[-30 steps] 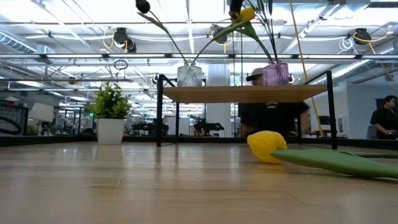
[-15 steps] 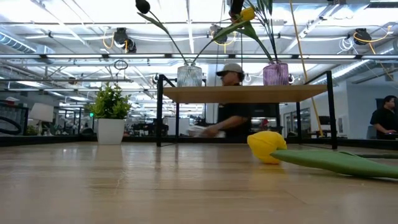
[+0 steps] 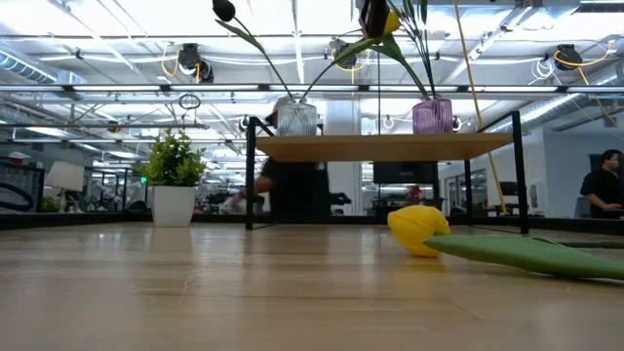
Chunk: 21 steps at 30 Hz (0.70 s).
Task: Pick and place flowers into a vace then onto a shelf
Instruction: Put the white tulip into the transparent vase
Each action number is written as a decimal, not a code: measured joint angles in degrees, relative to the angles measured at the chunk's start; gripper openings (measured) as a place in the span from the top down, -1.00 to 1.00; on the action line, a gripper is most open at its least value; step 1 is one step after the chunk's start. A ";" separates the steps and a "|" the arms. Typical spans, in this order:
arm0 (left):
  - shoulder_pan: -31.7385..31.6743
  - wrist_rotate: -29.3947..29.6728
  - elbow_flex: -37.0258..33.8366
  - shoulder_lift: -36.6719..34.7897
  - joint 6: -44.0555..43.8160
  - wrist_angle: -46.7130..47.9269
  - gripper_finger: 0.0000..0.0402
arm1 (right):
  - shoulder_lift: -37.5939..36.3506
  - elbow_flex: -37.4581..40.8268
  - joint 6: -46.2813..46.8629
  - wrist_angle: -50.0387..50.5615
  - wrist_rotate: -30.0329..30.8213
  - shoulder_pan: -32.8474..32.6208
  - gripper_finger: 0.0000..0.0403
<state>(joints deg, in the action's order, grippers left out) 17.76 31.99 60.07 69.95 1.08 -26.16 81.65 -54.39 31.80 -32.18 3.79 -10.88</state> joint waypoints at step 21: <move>-14.79 15.98 18.32 5.18 -1.22 35.94 0.98 | 0.00 -0.02 4.20 10.15 -0.94 -0.08 0.15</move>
<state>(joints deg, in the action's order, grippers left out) 2.96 47.97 78.39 75.13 -0.14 9.78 81.65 -54.41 36.00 -22.02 2.85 -10.96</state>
